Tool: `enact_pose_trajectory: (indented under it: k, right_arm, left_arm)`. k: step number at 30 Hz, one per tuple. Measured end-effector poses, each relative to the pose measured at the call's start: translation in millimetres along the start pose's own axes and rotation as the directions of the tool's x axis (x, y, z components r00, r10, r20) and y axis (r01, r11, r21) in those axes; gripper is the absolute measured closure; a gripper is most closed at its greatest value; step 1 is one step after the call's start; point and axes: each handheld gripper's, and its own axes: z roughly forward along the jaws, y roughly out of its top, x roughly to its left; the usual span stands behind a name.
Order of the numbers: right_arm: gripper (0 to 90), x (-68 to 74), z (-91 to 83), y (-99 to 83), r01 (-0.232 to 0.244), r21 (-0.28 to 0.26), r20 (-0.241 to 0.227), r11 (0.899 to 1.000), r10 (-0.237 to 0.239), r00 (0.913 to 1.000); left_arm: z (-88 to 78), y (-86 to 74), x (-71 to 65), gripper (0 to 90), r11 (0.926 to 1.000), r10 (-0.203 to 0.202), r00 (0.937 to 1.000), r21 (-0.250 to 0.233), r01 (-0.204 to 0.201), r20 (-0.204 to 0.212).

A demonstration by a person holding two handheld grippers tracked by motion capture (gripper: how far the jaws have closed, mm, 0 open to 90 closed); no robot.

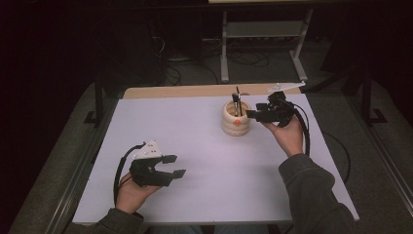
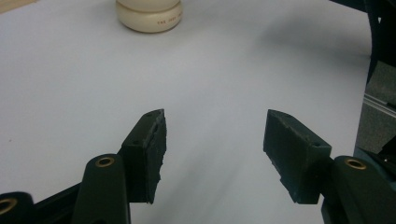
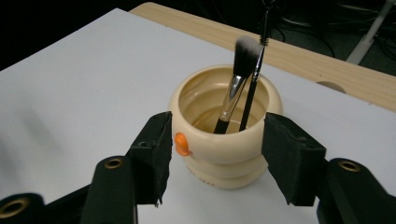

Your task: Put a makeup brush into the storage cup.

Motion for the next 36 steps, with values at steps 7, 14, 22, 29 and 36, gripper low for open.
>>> enact_pose_trajectory:
  k: [7, 14, 22, 29, 36]
  right_arm:
    - [36.8, 4.8, -5.1, -8.0, 0.018, -0.007, -0.015, 1.000, -0.018, 0.9997]
    - [33.8, 8.1, -12.6, -11.9, -0.008, -0.020, -0.020, 1.000, 0.008, 0.9998]
    - [31.8, 11.5, -17.2, -17.4, 0.004, -0.032, -0.025, 0.999, -0.005, 0.9997]
    - [30.7, 15.9, -19.4, -19.3, 0.014, -0.033, -0.032, 0.999, -0.015, 0.9994]
    - [29.1, 20.2, -19.9, -21.7, 0.018, -0.029, -0.042, 0.999, -0.019, 0.9989]
  left_arm:
    - [-2.2, -0.1, 0.4, 37.2, 1.0000, 0.002, 1.0000, -0.006, -0.002, -0.009]
    - [-2.9, -0.8, 2.3, 36.3, 1.0000, 0.001, 0.9999, -0.008, -0.001, -0.015]
    - [-4.0, -1.4, 4.1, 35.1, 1.0000, 0.000, 0.9998, -0.007, 0.000, -0.020]
    - [-4.7, -1.4, 5.0, 34.3, 1.0000, -0.002, 0.9997, -0.007, 0.002, -0.023]
    - [-6.2, -1.9, 7.5, 33.6, 1.0000, 0.001, 0.9996, -0.008, -0.001, -0.029]
